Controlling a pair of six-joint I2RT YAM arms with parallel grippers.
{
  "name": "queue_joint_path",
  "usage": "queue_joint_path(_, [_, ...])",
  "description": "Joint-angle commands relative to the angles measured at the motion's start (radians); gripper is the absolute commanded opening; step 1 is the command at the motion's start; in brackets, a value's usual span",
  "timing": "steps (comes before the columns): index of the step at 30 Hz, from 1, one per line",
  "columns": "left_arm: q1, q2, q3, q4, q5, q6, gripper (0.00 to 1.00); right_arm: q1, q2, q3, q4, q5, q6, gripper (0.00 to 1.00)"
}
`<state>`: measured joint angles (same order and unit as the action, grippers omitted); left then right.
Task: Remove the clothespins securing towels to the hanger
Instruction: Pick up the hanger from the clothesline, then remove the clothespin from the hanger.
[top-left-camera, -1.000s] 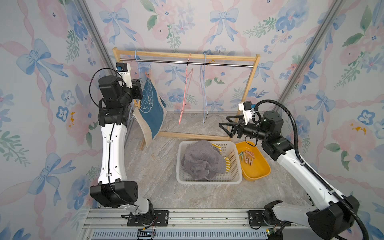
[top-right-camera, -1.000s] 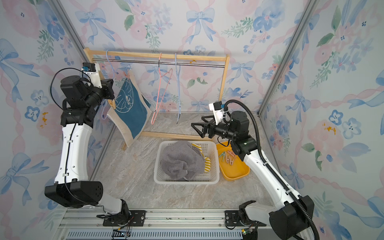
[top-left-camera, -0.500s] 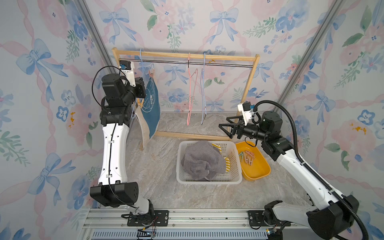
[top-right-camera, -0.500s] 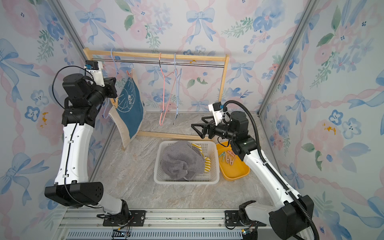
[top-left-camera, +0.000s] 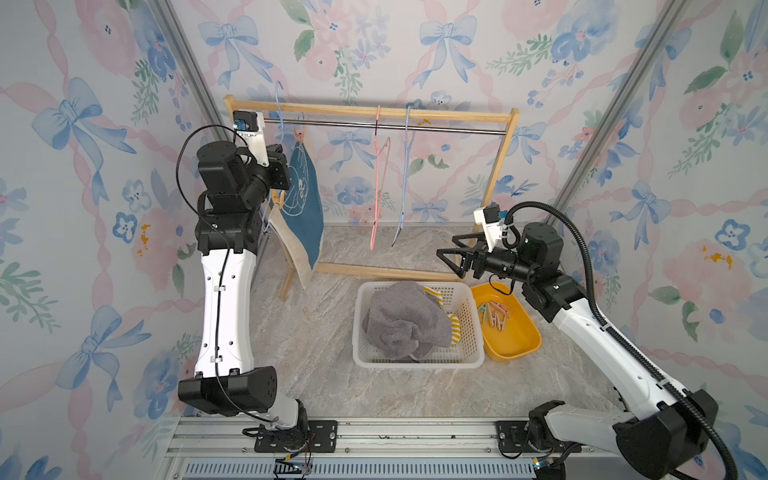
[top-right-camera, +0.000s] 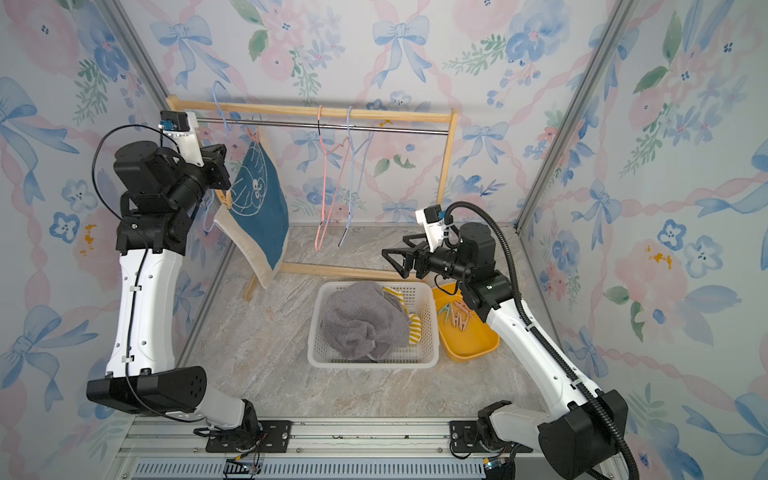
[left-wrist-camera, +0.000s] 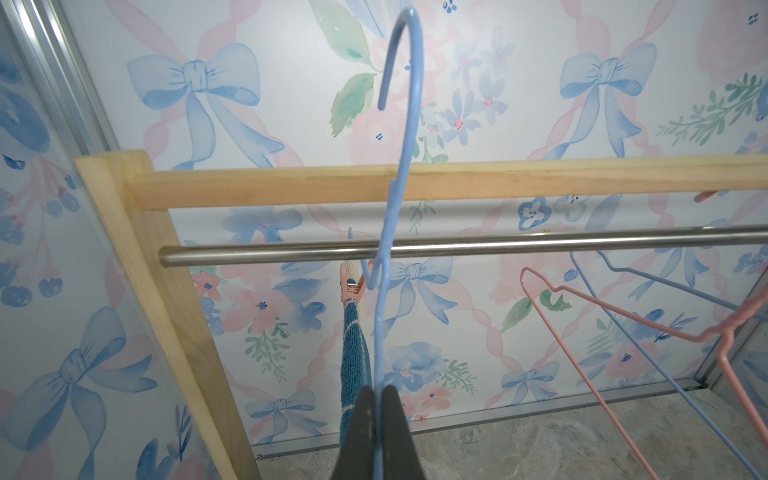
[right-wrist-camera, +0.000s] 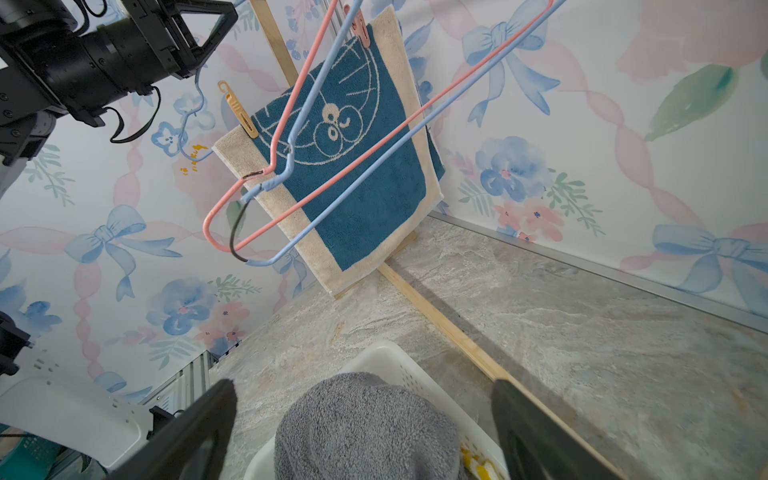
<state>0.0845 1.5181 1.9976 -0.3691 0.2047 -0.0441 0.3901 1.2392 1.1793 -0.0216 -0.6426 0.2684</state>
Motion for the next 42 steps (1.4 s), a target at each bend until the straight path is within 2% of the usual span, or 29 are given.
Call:
queue_joint_path(1, [-0.007, -0.054, 0.037, 0.05, -0.014, 0.027, 0.0, 0.013, -0.004, 0.02, -0.014, 0.006, -0.023, 0.97])
queue_joint_path(10, [-0.024, -0.128, -0.009, 0.05, 0.009, 0.028, 0.0, 0.012, -0.021, 0.018, -0.019, 0.01, -0.031, 0.97])
queue_joint_path(36, [-0.066, -0.458, -0.381, 0.052, -0.007, 0.027, 0.0, 0.003, -0.085, -0.026, -0.037, 0.043, -0.06, 0.98])
queue_joint_path(42, [-0.066, -0.517, -0.435, 0.052, 0.087, -0.015, 0.0, -0.021, -0.062, -0.017, -0.021, 0.044, -0.041, 0.98])
